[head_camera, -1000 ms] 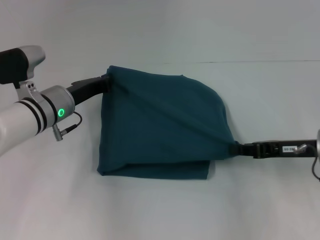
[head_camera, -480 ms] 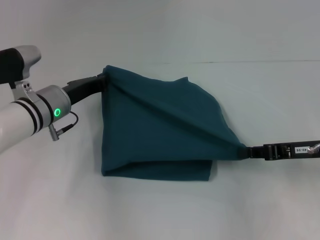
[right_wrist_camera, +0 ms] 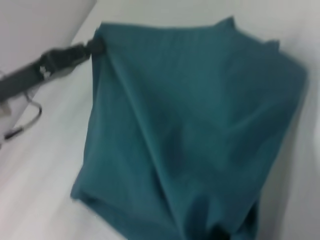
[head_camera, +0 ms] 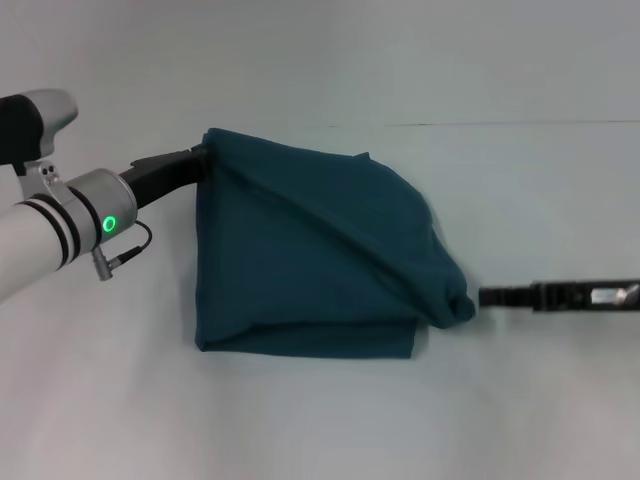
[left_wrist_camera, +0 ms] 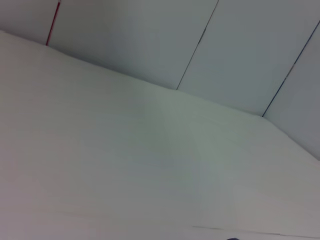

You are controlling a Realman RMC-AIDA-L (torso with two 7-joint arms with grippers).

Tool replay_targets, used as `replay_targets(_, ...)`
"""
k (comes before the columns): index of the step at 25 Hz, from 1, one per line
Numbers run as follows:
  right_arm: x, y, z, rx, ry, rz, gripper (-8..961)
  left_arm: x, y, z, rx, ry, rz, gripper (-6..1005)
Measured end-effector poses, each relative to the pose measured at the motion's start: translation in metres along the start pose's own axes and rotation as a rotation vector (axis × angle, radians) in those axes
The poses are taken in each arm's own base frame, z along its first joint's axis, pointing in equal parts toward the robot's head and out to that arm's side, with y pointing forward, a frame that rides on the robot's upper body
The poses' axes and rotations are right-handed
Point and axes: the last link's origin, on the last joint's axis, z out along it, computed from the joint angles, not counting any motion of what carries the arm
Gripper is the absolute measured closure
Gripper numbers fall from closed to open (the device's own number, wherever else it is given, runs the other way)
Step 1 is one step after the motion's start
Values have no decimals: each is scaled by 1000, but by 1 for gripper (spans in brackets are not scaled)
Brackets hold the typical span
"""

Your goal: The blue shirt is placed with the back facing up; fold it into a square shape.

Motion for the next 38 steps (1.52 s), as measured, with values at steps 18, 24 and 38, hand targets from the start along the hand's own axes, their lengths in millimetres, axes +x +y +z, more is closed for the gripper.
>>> replay_targets(18,-77,1,26,150,-213,-3,266,-2,-16,-42,-87,62,-46,545)
replay_targets(24,-79,9,56,200,-176,-23,194,-14,-6,-44,-157,11,0,398)
replay_targets(38,-71,14,80,231,-153,18,225,-32,24,-34,-278,-86,177,285)
